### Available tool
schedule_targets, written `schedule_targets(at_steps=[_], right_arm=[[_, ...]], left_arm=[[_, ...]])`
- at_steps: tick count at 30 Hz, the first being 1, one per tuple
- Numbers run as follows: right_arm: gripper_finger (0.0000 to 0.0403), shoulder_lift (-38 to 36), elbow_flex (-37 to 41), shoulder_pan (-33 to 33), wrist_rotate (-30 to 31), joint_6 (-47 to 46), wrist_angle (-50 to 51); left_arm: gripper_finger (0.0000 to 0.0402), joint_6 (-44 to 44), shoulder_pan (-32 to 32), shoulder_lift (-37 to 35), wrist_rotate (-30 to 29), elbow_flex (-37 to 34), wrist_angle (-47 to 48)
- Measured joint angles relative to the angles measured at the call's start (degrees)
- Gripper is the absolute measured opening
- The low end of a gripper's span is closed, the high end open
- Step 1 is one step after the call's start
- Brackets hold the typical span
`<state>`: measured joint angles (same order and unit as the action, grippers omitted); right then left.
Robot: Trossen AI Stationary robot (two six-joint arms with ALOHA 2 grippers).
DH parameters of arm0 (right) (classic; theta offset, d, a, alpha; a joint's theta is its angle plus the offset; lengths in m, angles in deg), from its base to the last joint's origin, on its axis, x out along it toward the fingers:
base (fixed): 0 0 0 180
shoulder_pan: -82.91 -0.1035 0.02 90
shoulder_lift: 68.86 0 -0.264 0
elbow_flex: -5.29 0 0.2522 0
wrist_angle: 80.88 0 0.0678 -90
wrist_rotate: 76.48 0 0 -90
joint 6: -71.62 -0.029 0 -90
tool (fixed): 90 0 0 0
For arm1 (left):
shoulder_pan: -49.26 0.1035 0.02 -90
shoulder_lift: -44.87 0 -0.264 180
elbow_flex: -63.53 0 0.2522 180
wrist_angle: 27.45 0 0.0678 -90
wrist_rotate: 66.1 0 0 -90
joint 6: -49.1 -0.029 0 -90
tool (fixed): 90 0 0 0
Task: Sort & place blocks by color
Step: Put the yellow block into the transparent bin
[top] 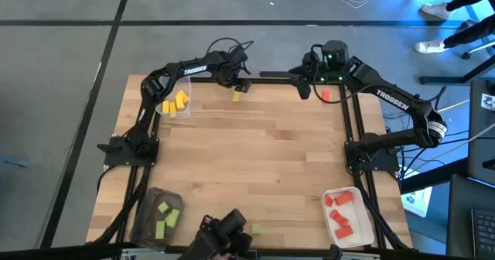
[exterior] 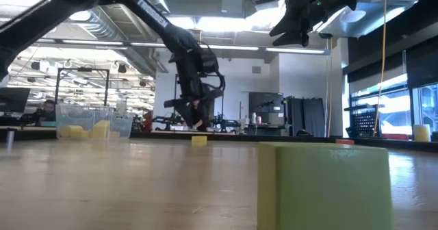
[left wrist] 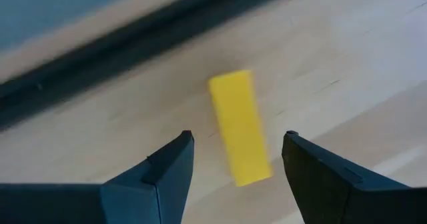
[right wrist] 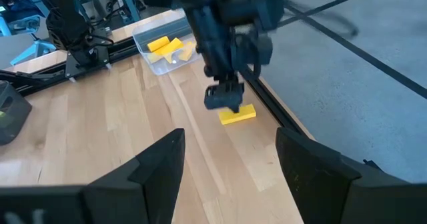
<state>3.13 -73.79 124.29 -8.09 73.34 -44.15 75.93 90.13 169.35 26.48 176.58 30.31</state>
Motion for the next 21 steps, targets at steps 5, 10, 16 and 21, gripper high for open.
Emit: schedule_targets(at_steps=[5, 10, 16, 21], right_arm=[[0.0236, 0.0, 0.0, 0.0, 0.0, 0.0, 0.0], [0.0236, 0.0, 0.0, 0.0, 0.0, 0.0, 0.0], [0.0236, 0.0, 0.0, 0.0, 0.0, 0.0, 0.0], [0.0236, 0.0, 0.0, 0.0, 0.0, 0.0, 0.0]], left_arm=[[0.0215, 0.0, 0.0, 6.2, 4.3, 5.4, 7.1], [0.0215, -0.2, -0.2, 8.0, 4.1, 8.9, 8.3], [0.0215, -0.4, 0.0, 8.0, 0.9, 8.9, 9.5], [0.0215, -0.4, 0.0, 8.0, 1.6, 8.4, 8.9]])
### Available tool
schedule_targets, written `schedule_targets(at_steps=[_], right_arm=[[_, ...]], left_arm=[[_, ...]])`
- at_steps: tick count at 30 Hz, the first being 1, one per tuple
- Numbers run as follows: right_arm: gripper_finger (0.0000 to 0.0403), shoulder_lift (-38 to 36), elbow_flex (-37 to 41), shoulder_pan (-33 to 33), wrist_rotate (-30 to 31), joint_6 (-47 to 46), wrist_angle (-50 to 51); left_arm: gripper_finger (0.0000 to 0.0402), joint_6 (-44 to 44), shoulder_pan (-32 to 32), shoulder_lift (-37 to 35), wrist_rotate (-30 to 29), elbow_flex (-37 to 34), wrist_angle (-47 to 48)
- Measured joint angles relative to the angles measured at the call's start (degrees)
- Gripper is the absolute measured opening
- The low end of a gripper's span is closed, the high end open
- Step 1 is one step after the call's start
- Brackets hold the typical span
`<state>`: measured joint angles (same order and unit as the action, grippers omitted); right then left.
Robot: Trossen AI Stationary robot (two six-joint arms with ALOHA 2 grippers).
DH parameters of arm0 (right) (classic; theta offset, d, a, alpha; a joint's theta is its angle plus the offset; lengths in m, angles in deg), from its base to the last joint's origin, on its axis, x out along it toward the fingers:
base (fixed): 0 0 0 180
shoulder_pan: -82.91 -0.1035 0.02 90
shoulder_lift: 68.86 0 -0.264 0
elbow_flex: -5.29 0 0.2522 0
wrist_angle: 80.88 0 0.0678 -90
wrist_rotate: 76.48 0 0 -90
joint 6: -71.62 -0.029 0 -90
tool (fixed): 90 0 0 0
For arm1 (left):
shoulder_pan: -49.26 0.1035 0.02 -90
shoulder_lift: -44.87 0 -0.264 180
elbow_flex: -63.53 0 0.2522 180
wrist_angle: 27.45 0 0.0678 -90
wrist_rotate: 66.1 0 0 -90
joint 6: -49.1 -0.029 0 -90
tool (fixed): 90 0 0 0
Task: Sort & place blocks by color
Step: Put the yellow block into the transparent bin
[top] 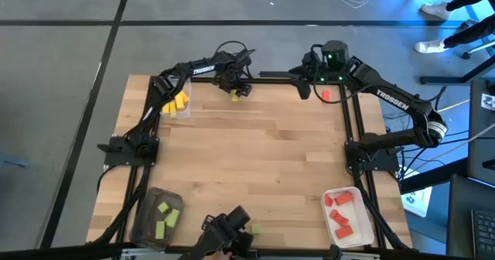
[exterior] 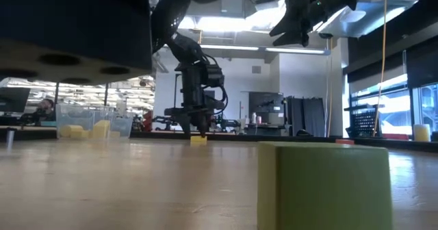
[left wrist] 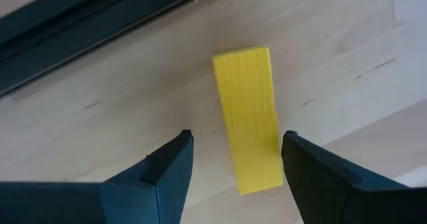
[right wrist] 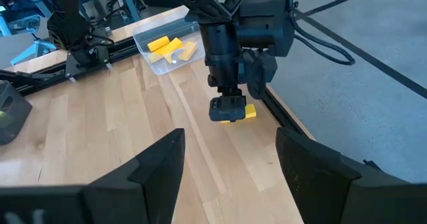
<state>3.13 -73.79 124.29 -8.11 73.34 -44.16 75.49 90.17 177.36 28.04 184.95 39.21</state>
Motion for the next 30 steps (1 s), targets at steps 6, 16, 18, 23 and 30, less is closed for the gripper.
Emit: schedule_targets(at_steps=[6, 16, 18, 23, 30], right_arm=[[0.0236, 0.0, 0.0, 0.0, 0.0, 0.0, 0.0], [0.0236, 0.0, 0.0, 0.2, 0.0, 0.0, 0.0], [0.0236, 0.0, 0.0, 0.2, 0.0, 0.1, 0.0], [0.0236, 0.0, 0.0, 0.2, 0.0, 0.1, 0.0], [0.0236, 0.0, 0.0, 0.2, 0.0, 0.0, 0.0]], left_arm=[[0.0203, 0.0, 0.2, 0.0, 1.0, 0.0, 0.0], [0.0147, 0.1, 0.5, 0.3, 3.1, 0.0, -1.6], [0.0134, 0.1, 0.4, 0.3, 3.5, 0.0, -1.6], [0.0094, -0.4, 0.4, 0.3, 4.0, 0.0, -1.6], [0.0041, -3.0, 1.7, 0.1, 4.3, 0.1, -1.3]])
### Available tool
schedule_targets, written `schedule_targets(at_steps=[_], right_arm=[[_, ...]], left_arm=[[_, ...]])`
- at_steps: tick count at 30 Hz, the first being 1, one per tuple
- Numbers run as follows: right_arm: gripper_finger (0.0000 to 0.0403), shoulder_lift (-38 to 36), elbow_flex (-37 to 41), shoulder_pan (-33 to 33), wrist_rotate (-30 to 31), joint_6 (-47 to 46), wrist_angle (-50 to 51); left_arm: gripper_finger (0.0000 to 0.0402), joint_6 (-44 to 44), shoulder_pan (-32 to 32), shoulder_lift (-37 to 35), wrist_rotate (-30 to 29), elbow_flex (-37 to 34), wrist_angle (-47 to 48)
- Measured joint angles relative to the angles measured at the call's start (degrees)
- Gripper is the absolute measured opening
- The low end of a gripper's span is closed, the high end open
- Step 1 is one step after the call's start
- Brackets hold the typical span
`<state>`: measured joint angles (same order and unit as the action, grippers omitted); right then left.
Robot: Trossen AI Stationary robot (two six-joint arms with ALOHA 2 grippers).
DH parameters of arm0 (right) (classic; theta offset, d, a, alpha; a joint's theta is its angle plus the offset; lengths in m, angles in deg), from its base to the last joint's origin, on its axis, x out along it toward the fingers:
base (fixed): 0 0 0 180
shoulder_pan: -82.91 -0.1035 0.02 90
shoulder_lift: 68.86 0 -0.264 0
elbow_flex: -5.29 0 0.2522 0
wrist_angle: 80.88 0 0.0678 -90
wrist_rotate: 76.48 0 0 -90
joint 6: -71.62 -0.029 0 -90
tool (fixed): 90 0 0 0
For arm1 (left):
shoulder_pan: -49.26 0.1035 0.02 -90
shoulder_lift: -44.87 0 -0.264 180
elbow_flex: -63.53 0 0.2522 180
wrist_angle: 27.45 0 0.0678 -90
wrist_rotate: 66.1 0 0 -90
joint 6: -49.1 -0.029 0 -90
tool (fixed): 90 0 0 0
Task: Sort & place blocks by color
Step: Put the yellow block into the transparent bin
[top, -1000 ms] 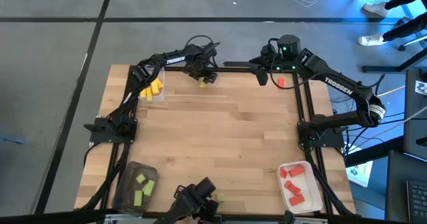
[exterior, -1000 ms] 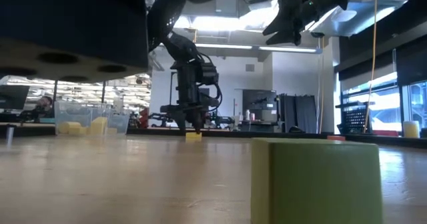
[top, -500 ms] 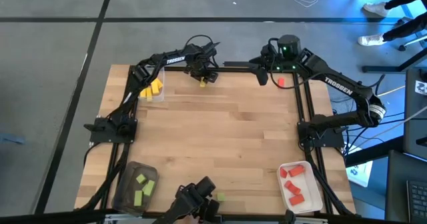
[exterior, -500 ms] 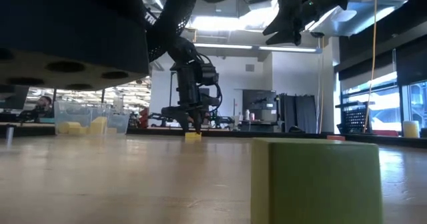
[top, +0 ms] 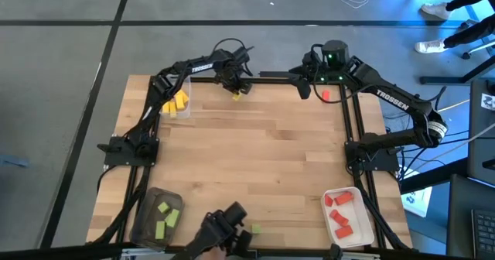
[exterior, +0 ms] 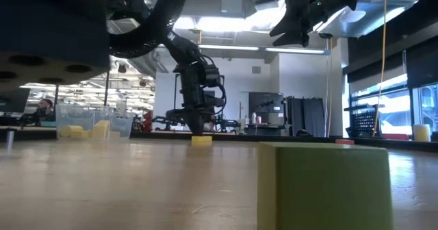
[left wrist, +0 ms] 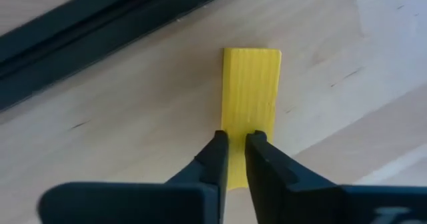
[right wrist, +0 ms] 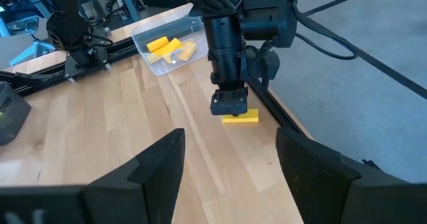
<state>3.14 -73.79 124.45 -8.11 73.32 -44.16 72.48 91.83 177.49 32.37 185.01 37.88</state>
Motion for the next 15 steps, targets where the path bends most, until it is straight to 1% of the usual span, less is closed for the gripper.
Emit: schedule_targets(at_steps=[5, 10, 15], right_arm=[[0.0236, 0.0, 0.0, 0.0, 0.0, 0.1, 0.0], [0.0236, 0.0, 0.0, 0.0, 0.0, 0.0, 0.0], [0.0236, 0.0, 0.0, 0.0, 0.0, -0.6, 0.0]], left_arm=[[0.0004, 0.0, 0.5, 0.0, 0.0, 0.0, 0.4], [0.0007, -1.6, 0.2, 0.3, -0.7, 2.2, 2.6], [0.0001, -3.2, -0.3, 0.0, -3.3, 7.9, 8.5]])
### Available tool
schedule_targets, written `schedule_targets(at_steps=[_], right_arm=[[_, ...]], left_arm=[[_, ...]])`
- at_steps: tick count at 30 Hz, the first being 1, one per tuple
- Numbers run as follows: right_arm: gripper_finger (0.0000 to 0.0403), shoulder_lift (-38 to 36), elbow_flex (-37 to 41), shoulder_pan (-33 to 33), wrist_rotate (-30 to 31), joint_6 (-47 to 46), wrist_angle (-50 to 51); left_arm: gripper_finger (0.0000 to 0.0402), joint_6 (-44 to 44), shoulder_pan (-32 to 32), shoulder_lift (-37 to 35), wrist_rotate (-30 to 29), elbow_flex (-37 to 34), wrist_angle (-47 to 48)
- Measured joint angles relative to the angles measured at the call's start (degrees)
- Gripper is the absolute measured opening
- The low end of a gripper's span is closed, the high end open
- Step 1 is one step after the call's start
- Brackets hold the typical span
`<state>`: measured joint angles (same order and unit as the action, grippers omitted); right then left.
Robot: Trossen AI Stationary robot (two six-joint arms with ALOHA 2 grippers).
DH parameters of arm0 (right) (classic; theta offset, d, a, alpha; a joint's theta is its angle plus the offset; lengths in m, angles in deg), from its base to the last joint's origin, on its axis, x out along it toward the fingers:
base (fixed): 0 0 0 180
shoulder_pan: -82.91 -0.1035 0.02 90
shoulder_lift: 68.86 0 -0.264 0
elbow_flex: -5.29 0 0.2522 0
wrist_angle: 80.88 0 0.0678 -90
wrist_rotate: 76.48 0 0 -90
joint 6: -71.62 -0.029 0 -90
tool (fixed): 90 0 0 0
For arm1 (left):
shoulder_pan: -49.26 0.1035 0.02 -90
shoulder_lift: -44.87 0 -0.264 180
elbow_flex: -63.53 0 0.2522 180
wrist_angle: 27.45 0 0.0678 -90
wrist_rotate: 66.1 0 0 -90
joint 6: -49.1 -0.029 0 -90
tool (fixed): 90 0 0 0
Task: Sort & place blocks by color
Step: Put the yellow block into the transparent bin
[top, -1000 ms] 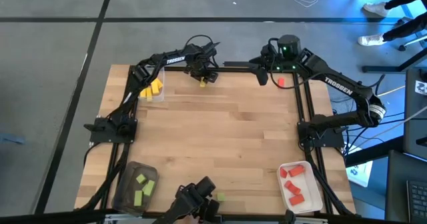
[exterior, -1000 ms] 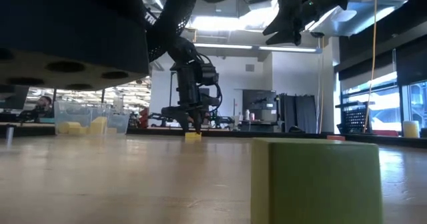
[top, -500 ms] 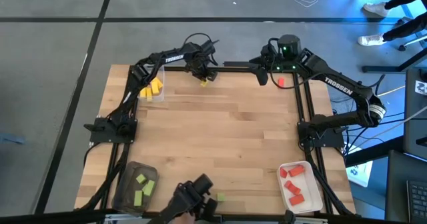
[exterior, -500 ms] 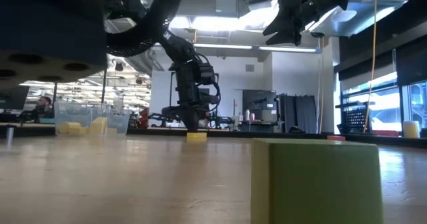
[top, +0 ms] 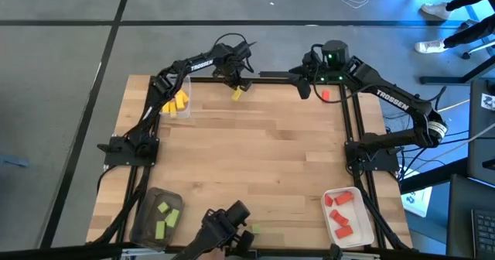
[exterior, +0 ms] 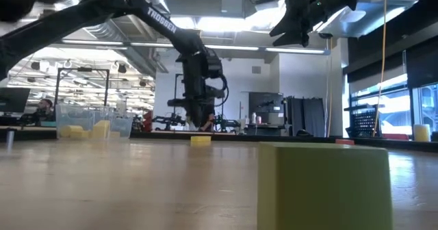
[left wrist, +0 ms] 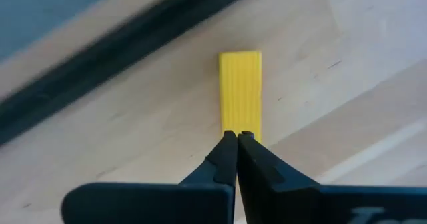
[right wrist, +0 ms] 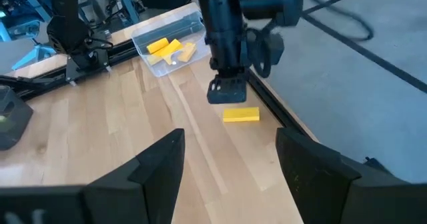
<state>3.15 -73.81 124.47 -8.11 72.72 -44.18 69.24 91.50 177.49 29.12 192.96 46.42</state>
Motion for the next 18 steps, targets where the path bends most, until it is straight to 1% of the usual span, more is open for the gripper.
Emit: schedule_targets(at_steps=[1, 4, 6, 8, 12, 15, 18], right_arm=[[0.0236, 0.0, 0.0, 0.0, 0.0, -0.6, 0.0], [0.0236, 0.0, 0.0, 0.0, 0.8, 6.0, -0.5], [0.0236, 0.0, 0.0, 0.0, 1.0, 8.5, -0.6], [0.0236, 0.0, 0.0, 0.0, 1.0, 8.6, -0.6], [0.0236, 0.0, 0.0, 0.0, 1.0, 5.8, -0.7], [0.0236, 0.0, 0.0, 0.0, 1.0, 5.1, -0.9], [0.0236, 0.0, 0.0, 0.0, 1.0, 5.1, -0.9]], left_arm=[[0.0001, 0.0, -0.3, 0.0, -0.5, 1.1, 0.6], [0.0007, 0.1, -0.8, -0.1, -0.4, 4.7, 2.4], [0.001, 0.1, -1.4, -0.2, -0.4, 6.2, 2.3], [0.0011, 0.1, -2.3, -0.2, -0.4, 6.7, 2.3], [0.0011, 0.4, -4.0, -0.2, -0.9, 6.4, 2.5], [0.0011, 3.9, -4.5, -0.2, -4.2, 5.6, 4.1], [0.0011, 5.2, -4.4, -0.2, -3.1, 5.5, 4.4]])
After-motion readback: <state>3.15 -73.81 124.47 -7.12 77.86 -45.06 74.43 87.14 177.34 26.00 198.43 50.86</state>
